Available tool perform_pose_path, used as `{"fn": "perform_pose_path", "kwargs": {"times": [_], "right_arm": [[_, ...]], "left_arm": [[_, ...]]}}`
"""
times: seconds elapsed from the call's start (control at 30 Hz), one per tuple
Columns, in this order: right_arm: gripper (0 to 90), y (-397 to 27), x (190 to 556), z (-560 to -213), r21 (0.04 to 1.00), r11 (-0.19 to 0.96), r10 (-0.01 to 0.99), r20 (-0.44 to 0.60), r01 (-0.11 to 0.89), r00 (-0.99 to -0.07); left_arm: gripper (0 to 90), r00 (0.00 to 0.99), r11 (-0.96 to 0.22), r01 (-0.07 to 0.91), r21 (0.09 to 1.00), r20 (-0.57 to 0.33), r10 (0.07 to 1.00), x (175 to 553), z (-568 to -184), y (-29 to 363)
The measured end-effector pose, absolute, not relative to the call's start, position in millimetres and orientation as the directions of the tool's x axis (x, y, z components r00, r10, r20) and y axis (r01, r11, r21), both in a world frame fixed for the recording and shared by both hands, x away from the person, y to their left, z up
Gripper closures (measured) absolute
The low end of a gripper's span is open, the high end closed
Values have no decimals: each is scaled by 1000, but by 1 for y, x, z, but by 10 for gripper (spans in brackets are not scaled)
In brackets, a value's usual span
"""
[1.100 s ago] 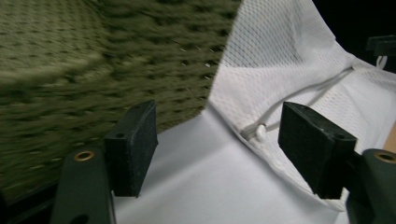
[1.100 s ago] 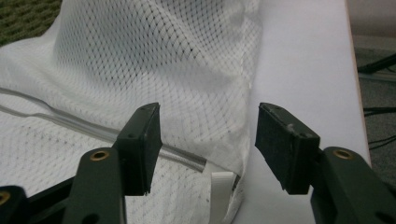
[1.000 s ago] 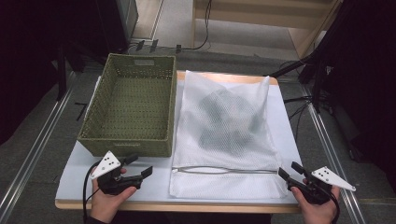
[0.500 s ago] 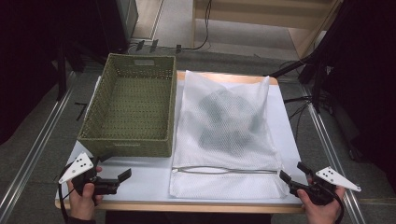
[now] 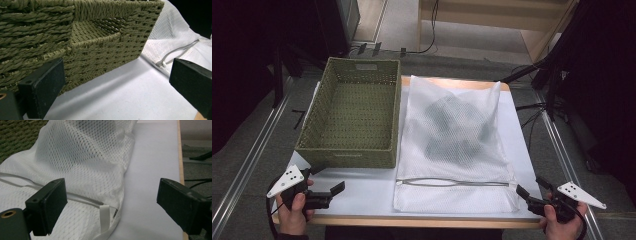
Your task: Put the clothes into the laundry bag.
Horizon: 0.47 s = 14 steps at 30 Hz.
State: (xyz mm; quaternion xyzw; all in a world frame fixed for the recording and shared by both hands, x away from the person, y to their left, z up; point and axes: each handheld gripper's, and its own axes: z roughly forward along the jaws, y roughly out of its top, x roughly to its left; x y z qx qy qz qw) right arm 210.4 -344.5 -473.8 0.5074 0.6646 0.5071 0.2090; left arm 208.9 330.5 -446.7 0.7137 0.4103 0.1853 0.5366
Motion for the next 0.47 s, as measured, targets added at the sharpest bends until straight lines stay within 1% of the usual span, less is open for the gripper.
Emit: {"fn": "perform_pose_path", "kwargs": {"times": [0.47], "right_arm": [[108,-347,211,-477,881,-26,890,236,472,-391]], "left_arm": [[10,580,-49,401,915,-212,787,209,-447,338]]}}
